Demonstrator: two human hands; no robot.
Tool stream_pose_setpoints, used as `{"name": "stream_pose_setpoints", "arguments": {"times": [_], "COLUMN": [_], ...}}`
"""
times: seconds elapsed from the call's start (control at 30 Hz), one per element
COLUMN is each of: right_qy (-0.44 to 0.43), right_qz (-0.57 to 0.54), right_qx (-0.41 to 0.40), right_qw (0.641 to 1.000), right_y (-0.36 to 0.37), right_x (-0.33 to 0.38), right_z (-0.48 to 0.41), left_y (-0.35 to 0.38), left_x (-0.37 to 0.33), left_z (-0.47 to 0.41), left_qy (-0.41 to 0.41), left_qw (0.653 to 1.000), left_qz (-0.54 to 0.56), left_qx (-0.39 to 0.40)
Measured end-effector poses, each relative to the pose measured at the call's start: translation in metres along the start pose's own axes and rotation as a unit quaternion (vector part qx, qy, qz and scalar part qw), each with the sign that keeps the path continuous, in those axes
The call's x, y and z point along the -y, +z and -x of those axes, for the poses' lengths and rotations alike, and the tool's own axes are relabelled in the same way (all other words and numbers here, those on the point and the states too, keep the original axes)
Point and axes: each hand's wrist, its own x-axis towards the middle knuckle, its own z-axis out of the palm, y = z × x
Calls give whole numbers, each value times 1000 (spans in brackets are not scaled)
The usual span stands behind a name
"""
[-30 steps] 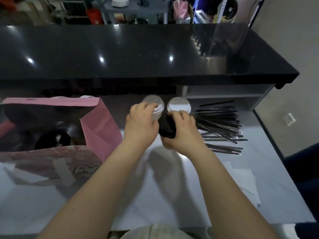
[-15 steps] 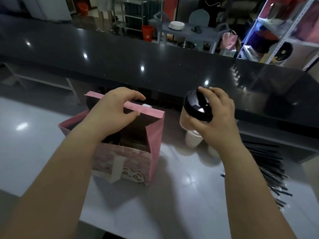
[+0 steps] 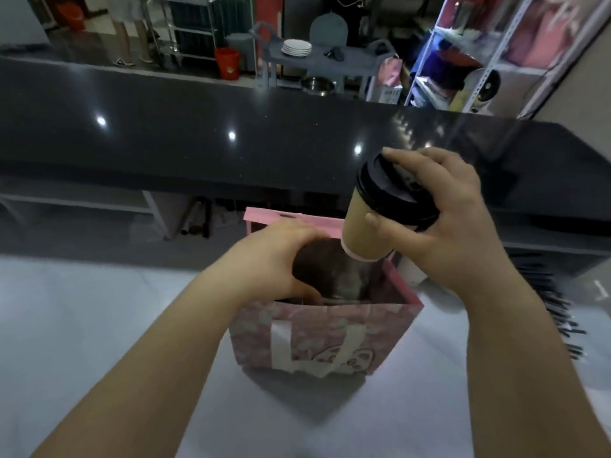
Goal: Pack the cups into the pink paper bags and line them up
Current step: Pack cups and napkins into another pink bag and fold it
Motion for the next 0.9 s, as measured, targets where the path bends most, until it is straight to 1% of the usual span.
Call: {"name": "stream_pose_setpoints", "arguments": {"times": [0.17, 0.23, 0.3, 0.37, 0.43, 0.53, 0.63, 0.7, 0.77, 0.9], "right_qy": [82, 87, 88, 98, 112, 135, 160, 171, 163, 129], "right_qz": [44, 44, 70, 101, 131, 192, 282, 323, 327, 268], "right_qx": [78, 114, 156, 186, 221, 280, 326, 350, 351, 357], "right_qw": [993, 989, 981, 972, 960, 931, 888, 863, 862, 885], "right_y": [13, 28, 42, 47, 44, 41, 45, 50, 59, 83], "right_x": [18, 25, 29, 28, 22, 13, 3, -3, -7, -10], "right_z": [21, 34, 47, 56, 61, 60, 57, 51, 43, 35], "left_y": [6, 11, 16, 20, 21, 23, 23, 23, 24, 31], "left_x": [2, 3, 4, 5, 6, 10, 15, 16, 14, 6], "left_z": [-3, -1, 2, 5, 7, 11, 15, 19, 24, 34], "left_qy": [42, 43, 35, 31, 34, 39, 40, 43, 46, 31], "left_qw": [991, 984, 976, 968, 967, 970, 971, 973, 975, 975], "left_qz": [-99, -130, -165, -199, -213, -212, -215, -210, -204, -212], "left_qx": [79, 110, 139, 151, 137, 114, 96, 84, 75, 65]}}
